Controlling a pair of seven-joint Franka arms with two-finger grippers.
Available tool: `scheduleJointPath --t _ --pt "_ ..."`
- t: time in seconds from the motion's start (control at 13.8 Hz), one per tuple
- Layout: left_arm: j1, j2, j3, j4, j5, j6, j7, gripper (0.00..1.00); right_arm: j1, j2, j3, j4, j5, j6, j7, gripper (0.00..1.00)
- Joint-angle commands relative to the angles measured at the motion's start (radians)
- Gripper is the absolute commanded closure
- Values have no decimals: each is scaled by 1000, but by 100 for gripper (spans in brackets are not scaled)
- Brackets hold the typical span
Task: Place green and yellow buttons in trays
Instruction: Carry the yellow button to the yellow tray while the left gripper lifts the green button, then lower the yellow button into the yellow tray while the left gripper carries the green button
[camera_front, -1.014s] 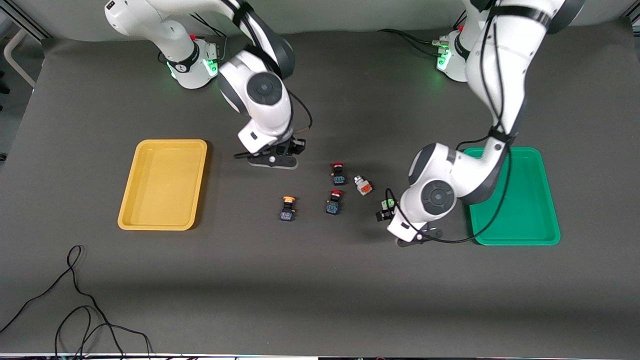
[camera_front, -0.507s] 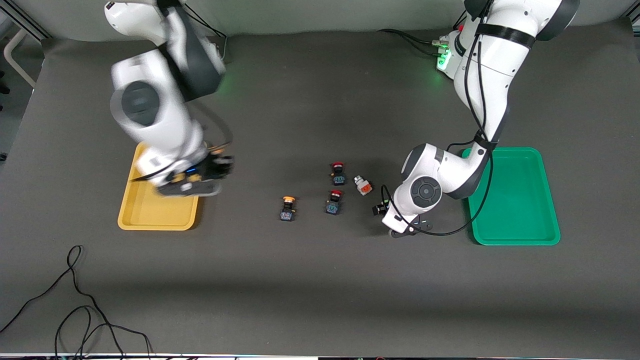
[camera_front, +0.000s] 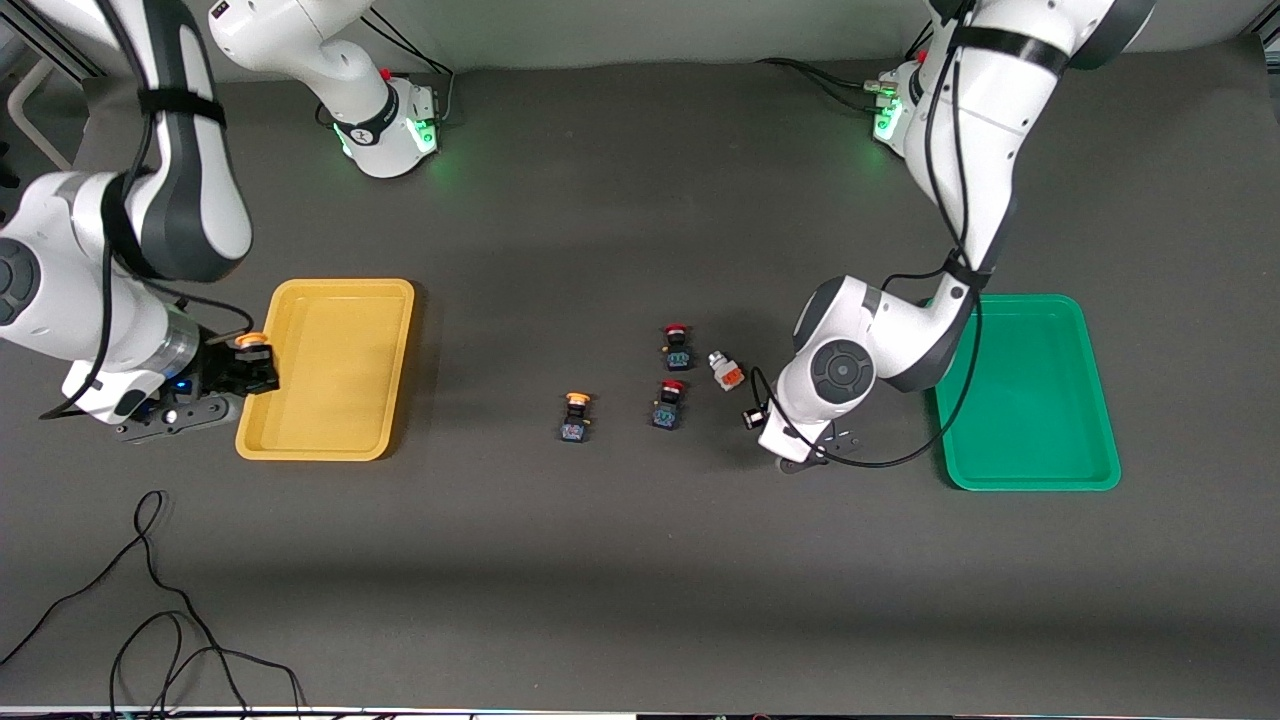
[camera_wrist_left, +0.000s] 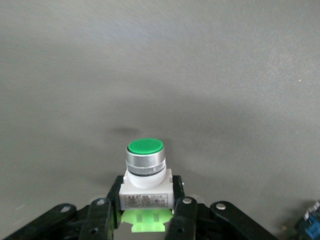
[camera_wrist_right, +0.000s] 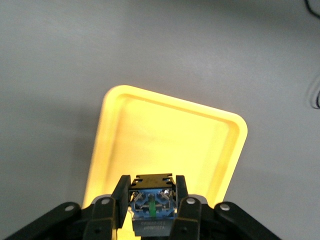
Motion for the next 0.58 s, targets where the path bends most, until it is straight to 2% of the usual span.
scheduleJointPath --t 0.0,0.22,0.36,0.51 --pt "30 -147 36 50 24 -287 102 100 -24 53 -7 -185 117 235 -103 71" --pt "119 -236 36 121 27 -514 263 100 -52 205 -7 -185 298 280 -241 71" --pt "193 -287 38 121 44 -564 393 100 -67 262 -7 -185 405 310 -349 71" --pt "262 -310 38 115 97 -595 552 100 -72 287 -7 -185 462 312 -396 71"
